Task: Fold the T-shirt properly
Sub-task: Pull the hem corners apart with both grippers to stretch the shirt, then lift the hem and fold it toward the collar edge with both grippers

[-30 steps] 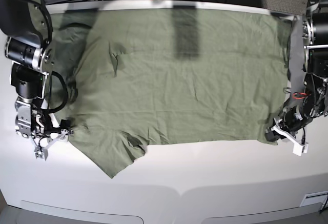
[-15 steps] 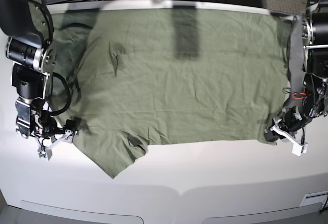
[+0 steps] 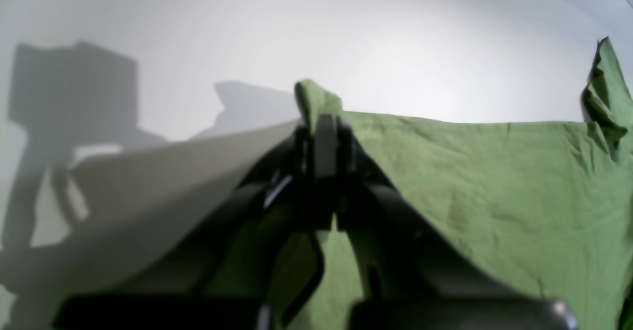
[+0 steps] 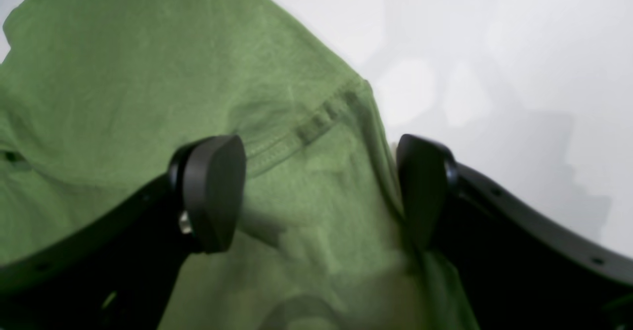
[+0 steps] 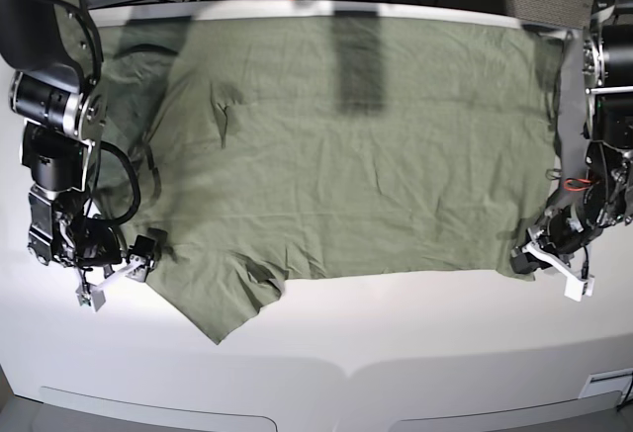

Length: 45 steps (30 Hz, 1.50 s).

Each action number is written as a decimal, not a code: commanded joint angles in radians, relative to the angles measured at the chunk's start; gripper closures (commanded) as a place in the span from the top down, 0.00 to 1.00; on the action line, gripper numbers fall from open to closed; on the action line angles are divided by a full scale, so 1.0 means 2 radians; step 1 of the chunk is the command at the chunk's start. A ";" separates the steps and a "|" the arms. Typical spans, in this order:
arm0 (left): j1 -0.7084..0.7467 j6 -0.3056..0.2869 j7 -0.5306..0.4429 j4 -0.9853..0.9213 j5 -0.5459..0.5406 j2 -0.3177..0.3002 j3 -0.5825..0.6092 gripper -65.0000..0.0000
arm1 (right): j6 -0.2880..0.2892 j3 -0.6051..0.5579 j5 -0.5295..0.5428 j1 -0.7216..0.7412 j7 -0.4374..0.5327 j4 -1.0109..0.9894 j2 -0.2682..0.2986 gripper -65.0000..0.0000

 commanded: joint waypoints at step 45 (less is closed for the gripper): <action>-0.004 -0.004 0.095 0.118 -0.007 -0.009 -0.001 0.00 | 0.066 0.000 0.100 0.016 -0.107 0.120 0.047 0.00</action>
